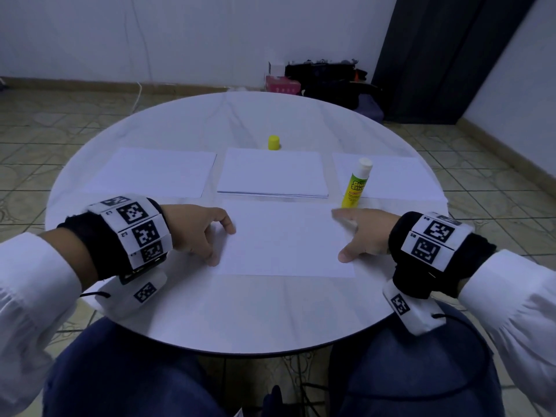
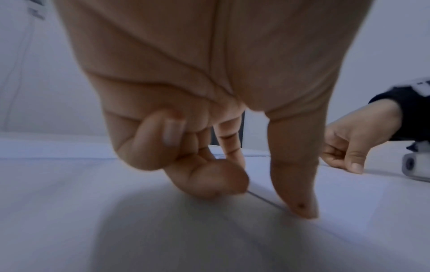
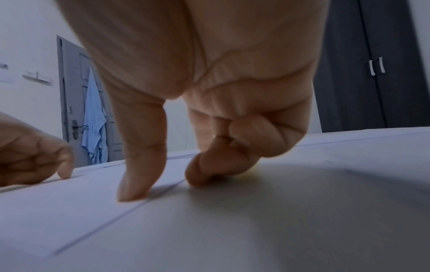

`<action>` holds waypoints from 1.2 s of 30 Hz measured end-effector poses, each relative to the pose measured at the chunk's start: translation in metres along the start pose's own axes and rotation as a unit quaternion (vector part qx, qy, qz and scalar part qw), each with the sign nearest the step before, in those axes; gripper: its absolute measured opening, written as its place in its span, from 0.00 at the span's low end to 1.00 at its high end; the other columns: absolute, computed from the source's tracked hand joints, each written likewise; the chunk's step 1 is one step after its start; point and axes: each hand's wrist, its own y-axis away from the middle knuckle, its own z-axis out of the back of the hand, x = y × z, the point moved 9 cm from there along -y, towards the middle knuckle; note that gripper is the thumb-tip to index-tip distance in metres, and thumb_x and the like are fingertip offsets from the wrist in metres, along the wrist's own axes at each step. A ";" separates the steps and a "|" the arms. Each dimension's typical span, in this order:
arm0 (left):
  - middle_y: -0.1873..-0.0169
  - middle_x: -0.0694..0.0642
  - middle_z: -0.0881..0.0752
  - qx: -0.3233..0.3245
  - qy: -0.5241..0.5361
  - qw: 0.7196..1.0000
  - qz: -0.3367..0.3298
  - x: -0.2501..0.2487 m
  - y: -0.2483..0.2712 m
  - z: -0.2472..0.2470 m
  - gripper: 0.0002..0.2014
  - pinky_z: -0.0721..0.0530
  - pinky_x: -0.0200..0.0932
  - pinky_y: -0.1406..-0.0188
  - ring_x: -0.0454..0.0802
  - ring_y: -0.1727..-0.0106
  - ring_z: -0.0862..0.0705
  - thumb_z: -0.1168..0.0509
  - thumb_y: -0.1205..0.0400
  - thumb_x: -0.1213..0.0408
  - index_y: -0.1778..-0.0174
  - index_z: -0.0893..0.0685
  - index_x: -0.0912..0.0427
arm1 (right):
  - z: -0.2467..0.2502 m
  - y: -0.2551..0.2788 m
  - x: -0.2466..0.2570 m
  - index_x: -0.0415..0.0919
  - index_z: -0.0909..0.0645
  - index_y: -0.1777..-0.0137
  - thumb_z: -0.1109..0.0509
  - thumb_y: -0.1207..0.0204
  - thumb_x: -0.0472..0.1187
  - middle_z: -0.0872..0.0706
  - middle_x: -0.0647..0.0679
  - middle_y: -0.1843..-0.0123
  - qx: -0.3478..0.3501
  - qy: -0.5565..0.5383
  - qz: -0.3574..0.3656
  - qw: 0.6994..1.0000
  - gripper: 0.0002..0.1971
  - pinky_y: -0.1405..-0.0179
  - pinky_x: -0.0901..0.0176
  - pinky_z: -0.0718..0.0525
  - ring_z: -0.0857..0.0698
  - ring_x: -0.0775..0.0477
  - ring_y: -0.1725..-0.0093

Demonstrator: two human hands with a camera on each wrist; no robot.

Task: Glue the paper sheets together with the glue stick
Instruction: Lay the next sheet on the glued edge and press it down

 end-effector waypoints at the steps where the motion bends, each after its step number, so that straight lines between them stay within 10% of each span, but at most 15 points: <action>1: 0.65 0.47 0.18 0.006 -0.022 1.000 0.014 0.000 0.002 0.001 0.26 0.27 0.29 0.76 0.41 0.72 0.21 0.23 0.27 0.60 0.37 0.27 0.42 | -0.001 0.000 0.001 0.49 0.46 0.16 0.23 0.29 0.44 0.32 0.48 0.21 0.013 0.015 0.006 1.000 0.45 0.30 0.62 0.32 0.31 0.47 0.25; 10: 0.40 0.54 0.15 -0.049 -0.310 0.947 -0.071 -0.126 -0.029 0.012 0.37 0.23 0.42 0.46 0.53 0.42 0.18 0.30 0.32 0.31 0.34 0.19 0.54 | -0.003 -0.003 0.002 0.47 0.46 0.16 0.22 0.30 0.45 0.32 0.51 0.21 0.040 0.047 0.022 0.998 0.47 0.32 0.65 0.32 0.31 0.49 0.25; 16: 0.22 0.53 0.40 -0.037 -0.289 0.949 -0.124 -0.191 -0.047 -0.035 0.54 0.46 0.42 0.29 0.55 0.18 0.44 0.34 0.29 0.30 0.16 0.47 0.58 | -0.005 -0.012 0.001 0.47 0.37 0.20 0.19 0.34 0.45 0.17 0.51 0.47 0.032 0.048 0.038 0.998 0.44 0.53 0.64 0.23 0.20 0.48 0.45; 20: 0.16 0.56 0.55 -0.006 -0.316 0.945 -0.088 -0.159 -0.045 -0.034 0.59 0.50 0.56 0.20 0.57 0.16 0.52 0.35 0.30 0.28 0.15 0.60 0.56 | -0.004 -0.011 -0.002 0.47 0.44 0.17 0.20 0.32 0.45 0.28 0.49 0.24 0.030 0.041 0.031 0.998 0.48 0.35 0.65 0.31 0.29 0.49 0.26; 28: 0.15 0.51 0.58 0.014 -0.345 0.938 -0.027 -0.050 -0.024 -0.004 0.66 0.47 0.58 0.19 0.51 0.15 0.50 0.34 0.38 0.23 0.16 0.61 0.57 | -0.008 -0.013 -0.005 0.48 0.44 0.17 0.21 0.32 0.45 0.26 0.51 0.37 0.038 0.038 0.015 0.998 0.47 0.31 0.58 0.30 0.28 0.46 0.27; 36: 0.16 0.45 0.62 0.021 -0.368 0.929 -0.018 -0.006 -0.020 0.004 0.67 0.49 0.55 0.19 0.49 0.16 0.53 0.34 0.40 0.22 0.17 0.66 0.51 | -0.018 0.006 0.057 0.59 0.35 0.23 0.30 0.27 0.38 0.33 0.45 0.31 0.027 0.219 0.124 0.967 0.33 0.38 0.53 0.23 0.29 0.42 0.31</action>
